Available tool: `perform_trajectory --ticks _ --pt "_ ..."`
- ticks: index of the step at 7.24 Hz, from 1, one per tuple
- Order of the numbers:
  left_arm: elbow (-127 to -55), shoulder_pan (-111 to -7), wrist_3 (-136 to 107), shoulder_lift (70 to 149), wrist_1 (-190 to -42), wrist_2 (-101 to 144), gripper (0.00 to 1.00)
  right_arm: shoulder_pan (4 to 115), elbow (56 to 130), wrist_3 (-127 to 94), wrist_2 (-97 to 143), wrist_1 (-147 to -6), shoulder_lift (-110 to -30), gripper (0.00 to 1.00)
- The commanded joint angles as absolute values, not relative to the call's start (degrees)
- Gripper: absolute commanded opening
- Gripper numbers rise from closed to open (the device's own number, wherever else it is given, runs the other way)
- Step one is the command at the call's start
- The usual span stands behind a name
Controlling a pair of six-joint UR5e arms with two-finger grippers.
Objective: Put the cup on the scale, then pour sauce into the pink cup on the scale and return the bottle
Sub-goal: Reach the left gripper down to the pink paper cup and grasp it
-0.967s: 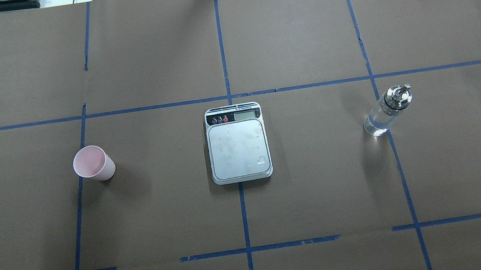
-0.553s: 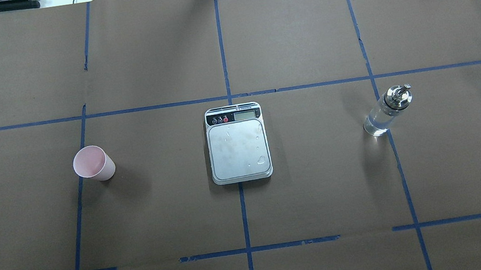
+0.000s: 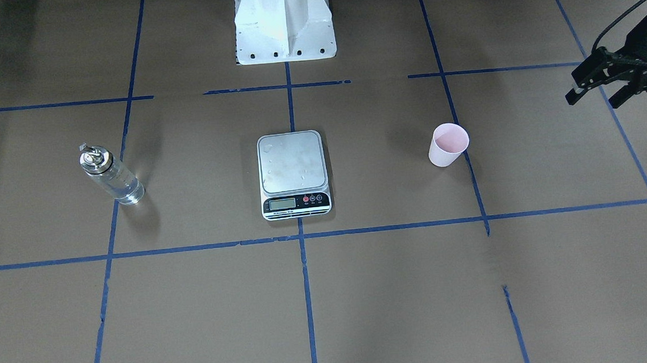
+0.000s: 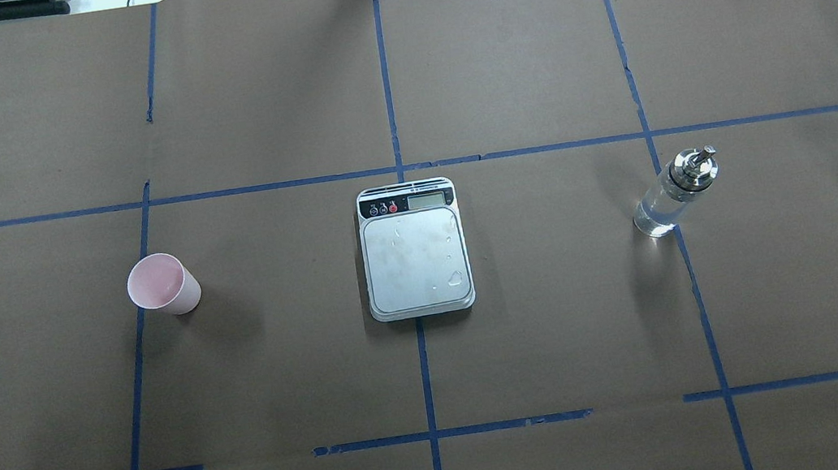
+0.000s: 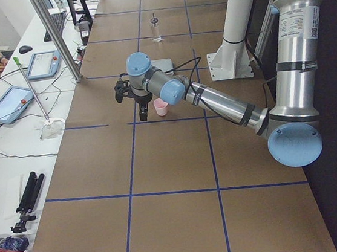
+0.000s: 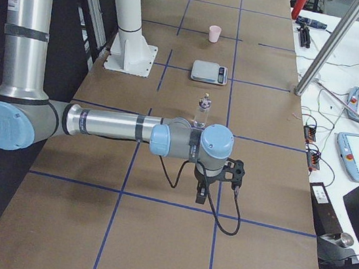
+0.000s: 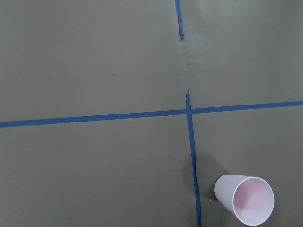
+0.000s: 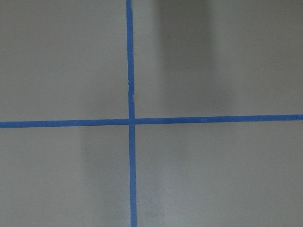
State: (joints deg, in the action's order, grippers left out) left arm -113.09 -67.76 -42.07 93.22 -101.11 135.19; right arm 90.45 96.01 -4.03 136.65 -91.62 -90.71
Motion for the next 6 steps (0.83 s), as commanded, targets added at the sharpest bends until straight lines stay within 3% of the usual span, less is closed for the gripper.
perform_trajectory --ticks 1,4,6 --pt "-113.6 -58.0 -59.6 92.8 -107.9 125.1 1.00 88.7 96.9 -4.0 136.1 -91.1 -90.7 1.00" --pt "-113.0 -45.7 -76.0 94.8 -110.2 116.8 1.00 88.5 96.7 -4.5 135.5 -90.9 -90.8 1.00" --pt "-111.1 -43.4 -78.0 96.9 -110.1 116.7 0.98 87.9 96.8 -4.2 135.4 -90.8 -90.7 1.00"
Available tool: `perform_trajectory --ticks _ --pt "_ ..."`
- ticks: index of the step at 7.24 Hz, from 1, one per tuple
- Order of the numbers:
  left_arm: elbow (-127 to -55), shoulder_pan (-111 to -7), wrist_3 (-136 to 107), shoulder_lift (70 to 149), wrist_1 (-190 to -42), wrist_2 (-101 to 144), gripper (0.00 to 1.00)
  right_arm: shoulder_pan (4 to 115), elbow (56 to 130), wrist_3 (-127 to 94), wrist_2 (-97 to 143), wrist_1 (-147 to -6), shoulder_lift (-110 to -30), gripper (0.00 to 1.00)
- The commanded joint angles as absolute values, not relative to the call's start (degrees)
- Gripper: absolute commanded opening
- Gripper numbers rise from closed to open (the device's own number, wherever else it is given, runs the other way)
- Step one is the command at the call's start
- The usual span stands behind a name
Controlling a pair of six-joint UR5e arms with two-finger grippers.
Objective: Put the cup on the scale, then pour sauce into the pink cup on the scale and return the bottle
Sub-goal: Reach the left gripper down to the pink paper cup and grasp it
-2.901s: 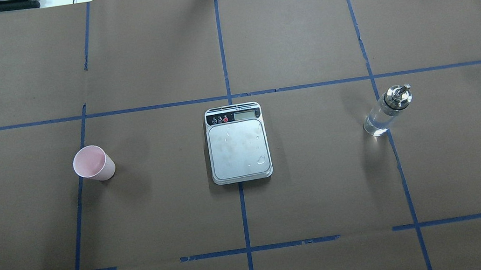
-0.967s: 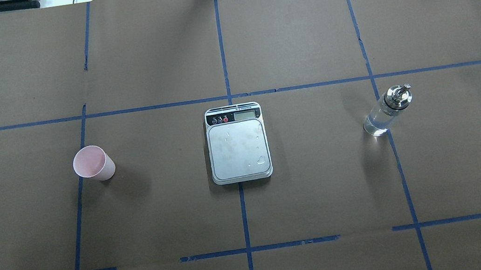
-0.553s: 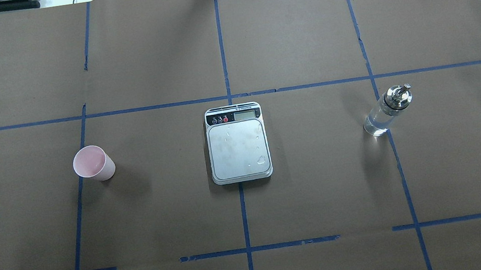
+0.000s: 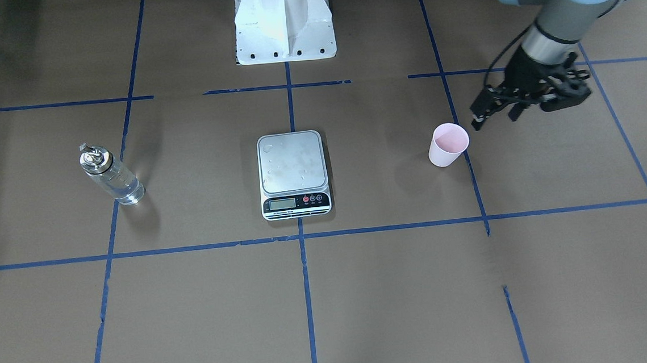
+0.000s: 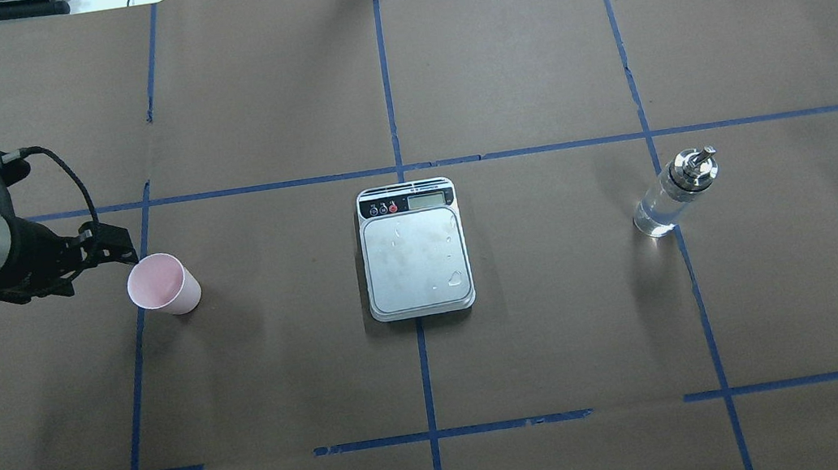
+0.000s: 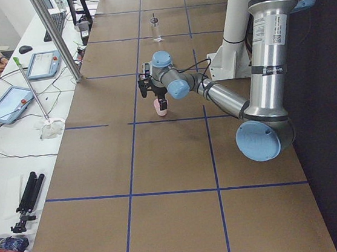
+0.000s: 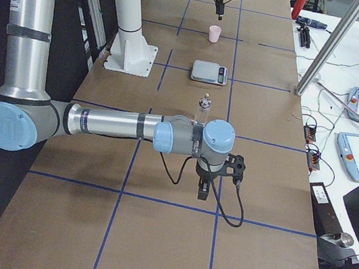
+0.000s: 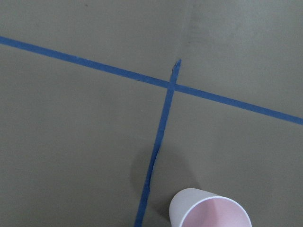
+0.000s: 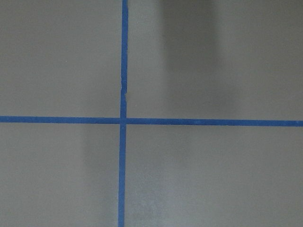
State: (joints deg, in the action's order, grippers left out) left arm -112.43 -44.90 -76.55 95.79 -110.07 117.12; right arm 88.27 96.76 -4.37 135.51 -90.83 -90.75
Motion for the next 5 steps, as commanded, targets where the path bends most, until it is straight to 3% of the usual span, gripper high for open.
perform_trajectory --ticks 1,5 --pt "-109.7 -43.3 -77.8 97.5 -110.2 116.7 0.98 87.4 96.8 -4.2 135.4 -90.8 -90.7 1.00" --pt "-106.4 -43.0 -77.4 99.0 -110.2 115.1 0.98 87.4 97.0 -4.9 136.2 -91.1 -90.6 1.00"
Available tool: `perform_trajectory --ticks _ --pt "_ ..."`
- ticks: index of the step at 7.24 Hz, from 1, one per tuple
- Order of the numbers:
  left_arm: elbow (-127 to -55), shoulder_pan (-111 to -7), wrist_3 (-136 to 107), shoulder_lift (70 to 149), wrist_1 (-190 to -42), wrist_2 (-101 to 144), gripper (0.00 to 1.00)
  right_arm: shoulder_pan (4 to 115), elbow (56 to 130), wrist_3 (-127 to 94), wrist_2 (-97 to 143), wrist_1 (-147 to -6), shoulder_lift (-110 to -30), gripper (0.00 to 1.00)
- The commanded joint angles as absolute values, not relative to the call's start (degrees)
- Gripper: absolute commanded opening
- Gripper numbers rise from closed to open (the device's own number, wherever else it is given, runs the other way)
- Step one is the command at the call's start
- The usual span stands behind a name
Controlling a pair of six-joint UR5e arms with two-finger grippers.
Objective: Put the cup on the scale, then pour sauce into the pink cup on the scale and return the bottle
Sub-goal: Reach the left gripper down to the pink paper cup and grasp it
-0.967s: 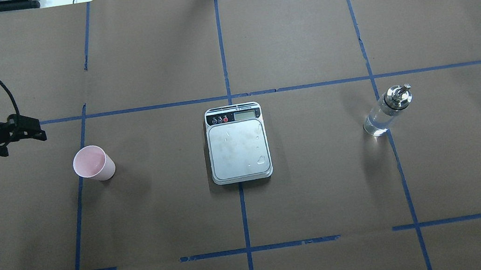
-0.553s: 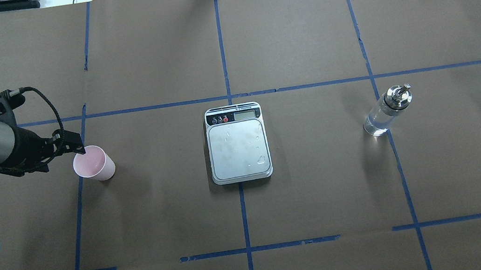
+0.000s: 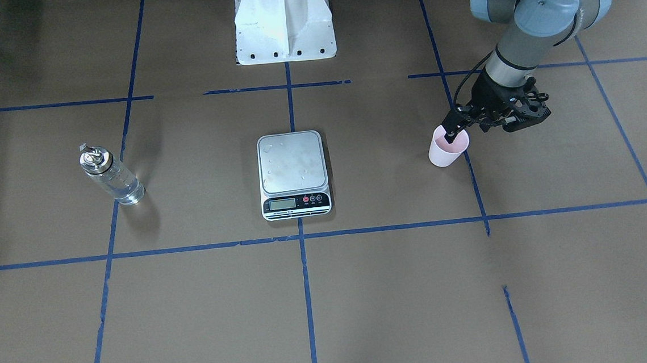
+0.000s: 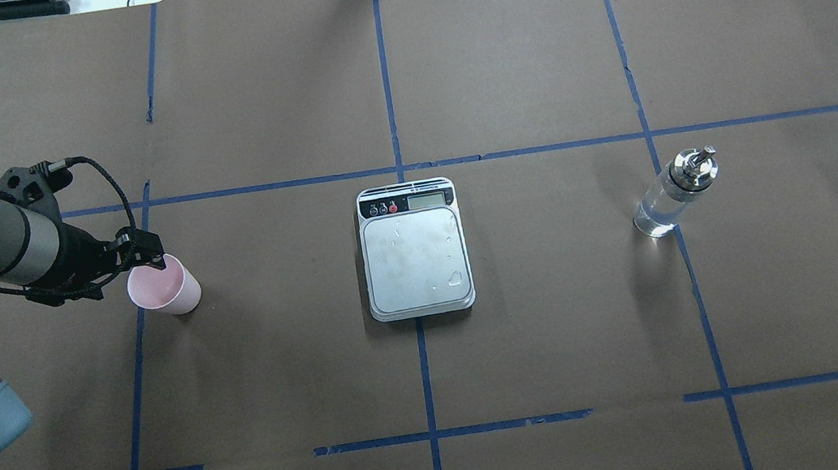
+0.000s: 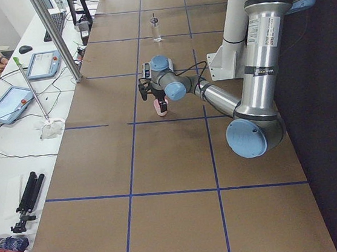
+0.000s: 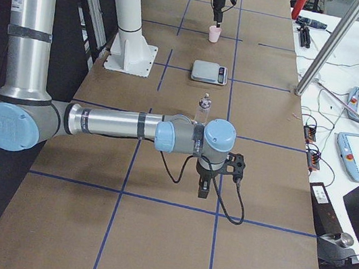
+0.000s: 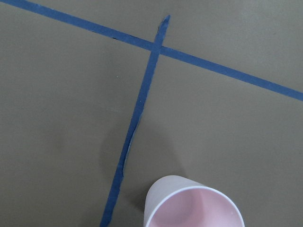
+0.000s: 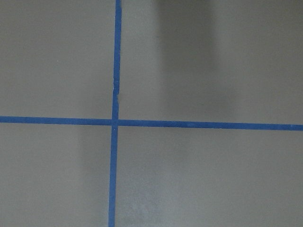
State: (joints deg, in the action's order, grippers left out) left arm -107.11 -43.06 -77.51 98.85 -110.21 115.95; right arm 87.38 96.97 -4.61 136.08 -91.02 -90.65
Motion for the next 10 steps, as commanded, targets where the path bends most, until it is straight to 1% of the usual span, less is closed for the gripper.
perform_trajectory --ticks 1,4,5,6,7,8,10 --pt "-106.1 -42.8 -77.3 99.0 -110.2 115.0 0.97 87.4 97.0 -5.5 136.2 -91.1 -90.6 1.00" --pt "-105.1 -41.5 -77.3 99.0 -110.2 114.9 0.94 87.4 97.0 -5.6 137.1 -91.1 -90.6 1.00" --pt "-105.2 -41.4 -77.4 99.1 -110.2 115.0 0.85 87.4 97.0 -5.6 137.3 -91.0 -90.7 1.00" --pt "-105.2 -41.4 -77.4 99.0 -110.2 115.0 0.62 87.4 97.0 -5.6 137.5 -90.9 -90.7 1.00" --pt "-105.2 -41.4 -77.3 99.0 -110.2 114.9 0.30 87.4 97.0 -5.6 137.5 -91.0 -90.6 1.00" --pt "-105.2 -41.4 -77.4 99.0 -110.1 114.1 0.00 87.4 97.0 -5.6 137.5 -91.0 -90.6 1.00" --pt "-105.2 -40.3 -77.7 99.1 -110.1 113.5 0.00 87.4 97.1 -5.6 137.5 -91.0 -90.7 1.00"
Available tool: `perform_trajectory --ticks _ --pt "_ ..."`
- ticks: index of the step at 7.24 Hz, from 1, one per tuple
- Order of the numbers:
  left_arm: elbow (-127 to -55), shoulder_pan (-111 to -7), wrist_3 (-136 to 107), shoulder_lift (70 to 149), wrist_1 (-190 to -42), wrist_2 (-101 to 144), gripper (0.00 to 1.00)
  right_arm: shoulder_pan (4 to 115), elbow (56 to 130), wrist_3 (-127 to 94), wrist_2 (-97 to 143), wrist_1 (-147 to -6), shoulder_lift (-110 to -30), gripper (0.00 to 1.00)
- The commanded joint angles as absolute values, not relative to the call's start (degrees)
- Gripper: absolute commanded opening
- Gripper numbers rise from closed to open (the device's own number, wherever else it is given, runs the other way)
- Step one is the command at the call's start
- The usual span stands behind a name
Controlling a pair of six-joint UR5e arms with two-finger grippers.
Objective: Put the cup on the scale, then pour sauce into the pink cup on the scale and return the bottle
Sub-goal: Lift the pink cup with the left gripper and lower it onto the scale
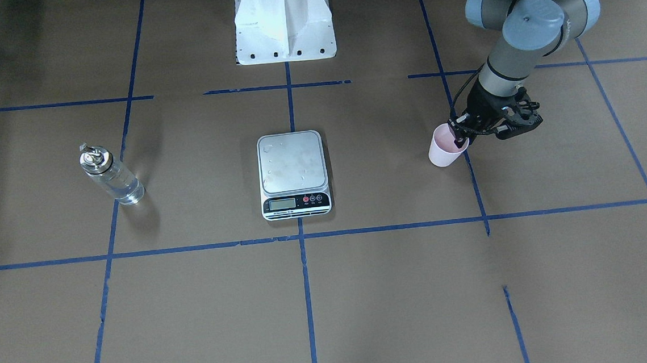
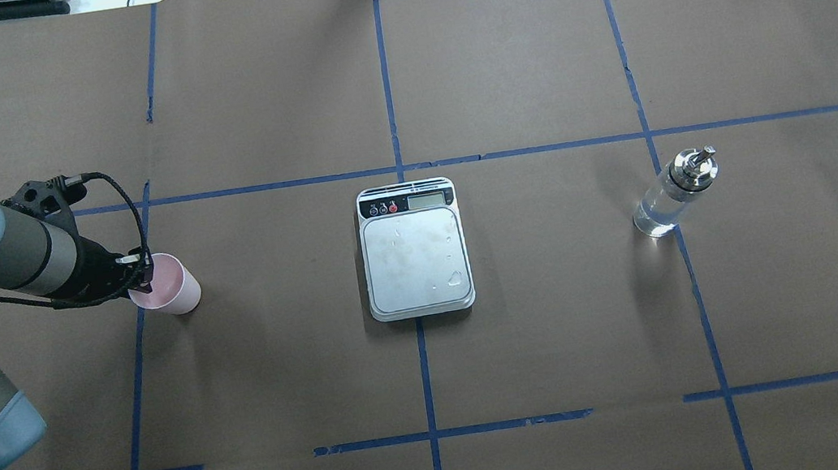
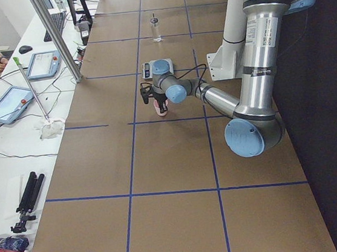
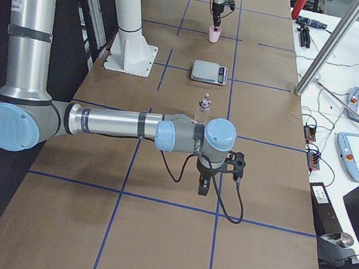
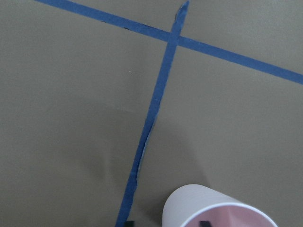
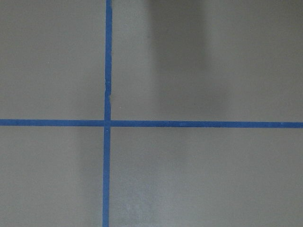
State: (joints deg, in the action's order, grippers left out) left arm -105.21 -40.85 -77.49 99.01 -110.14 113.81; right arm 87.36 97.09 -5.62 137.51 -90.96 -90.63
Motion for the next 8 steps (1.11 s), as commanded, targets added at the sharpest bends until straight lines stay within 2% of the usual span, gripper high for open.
perform_trajectory --ticks 1,2,3,4,6,7,8 --pt "-107.9 -40.5 -77.7 98.9 -109.4 113.7 0.00 87.4 97.2 -5.7 137.5 -91.0 -90.6 1.00" --pt "-113.4 -41.3 -77.3 98.0 -107.4 114.4 0.00 87.4 97.3 -7.8 138.7 -91.1 -90.3 1.00" --pt "-117.7 -41.7 -77.3 99.2 -99.0 114.3 0.00 87.4 98.3 -9.4 139.0 -91.2 -89.1 1.00" --pt "-118.6 -42.1 -77.3 104.7 -91.7 114.0 0.00 87.2 99.7 -9.5 139.0 -91.4 -88.9 1.00" --pt "-117.3 -41.8 -78.1 119.1 -78.9 114.1 0.00 86.6 100.5 -10.4 139.3 -91.0 -89.1 1.00" --pt "-113.9 -41.7 -80.5 124.1 -78.1 114.2 0.00 86.6 101.3 -11.2 139.3 -90.9 -89.6 1.00" --pt "-107.6 -41.1 -85.1 130.6 -78.2 113.7 0.00 86.7 101.7 -11.2 139.7 -90.9 -89.6 1.00"
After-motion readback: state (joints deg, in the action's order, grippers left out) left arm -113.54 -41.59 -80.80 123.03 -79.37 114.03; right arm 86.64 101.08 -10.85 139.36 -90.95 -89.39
